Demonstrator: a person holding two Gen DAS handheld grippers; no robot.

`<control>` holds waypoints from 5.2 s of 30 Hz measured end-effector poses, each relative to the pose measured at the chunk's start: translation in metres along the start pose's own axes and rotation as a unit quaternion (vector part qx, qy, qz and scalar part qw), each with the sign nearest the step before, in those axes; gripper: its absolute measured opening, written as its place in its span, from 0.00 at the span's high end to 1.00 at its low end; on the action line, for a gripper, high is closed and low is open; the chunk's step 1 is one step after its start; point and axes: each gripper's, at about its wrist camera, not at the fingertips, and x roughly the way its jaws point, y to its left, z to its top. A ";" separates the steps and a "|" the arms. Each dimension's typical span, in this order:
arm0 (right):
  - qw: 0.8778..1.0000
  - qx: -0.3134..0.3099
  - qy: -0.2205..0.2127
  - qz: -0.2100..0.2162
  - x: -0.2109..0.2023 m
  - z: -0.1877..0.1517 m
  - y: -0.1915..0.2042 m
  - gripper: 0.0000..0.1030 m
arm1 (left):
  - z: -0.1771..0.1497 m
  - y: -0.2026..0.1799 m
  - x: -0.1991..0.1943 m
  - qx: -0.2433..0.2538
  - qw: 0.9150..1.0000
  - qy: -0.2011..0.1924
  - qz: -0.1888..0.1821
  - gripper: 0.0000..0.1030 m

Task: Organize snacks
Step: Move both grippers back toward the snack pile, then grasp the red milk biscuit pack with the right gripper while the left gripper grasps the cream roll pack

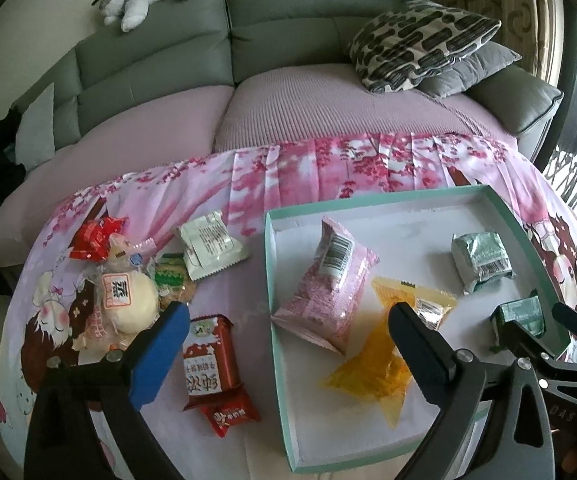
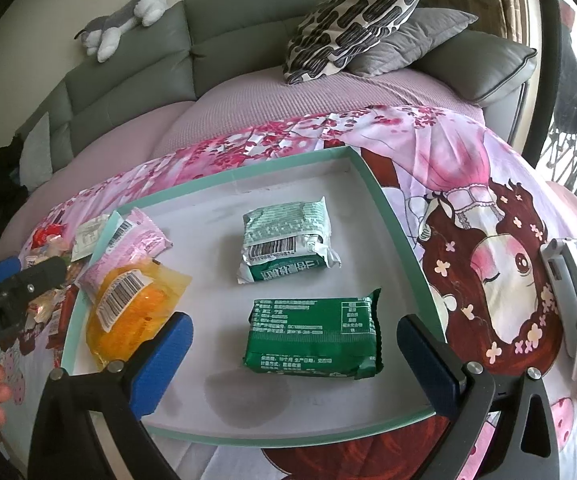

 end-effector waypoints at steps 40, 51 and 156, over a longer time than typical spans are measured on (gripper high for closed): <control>0.992 -0.115 0.011 0.040 -0.027 0.013 0.144 0.00 | -0.037 0.186 -0.061 -0.150 0.979 -0.019 0.136 0.03; 0.989 -0.136 0.021 0.061 -0.024 0.007 0.195 0.00 | -0.063 0.247 -0.067 -0.188 0.970 -0.020 0.155 0.03; 0.968 -0.189 0.112 0.121 0.072 -0.028 0.270 0.35 | -0.081 0.240 0.074 -0.216 0.968 0.128 0.013 0.03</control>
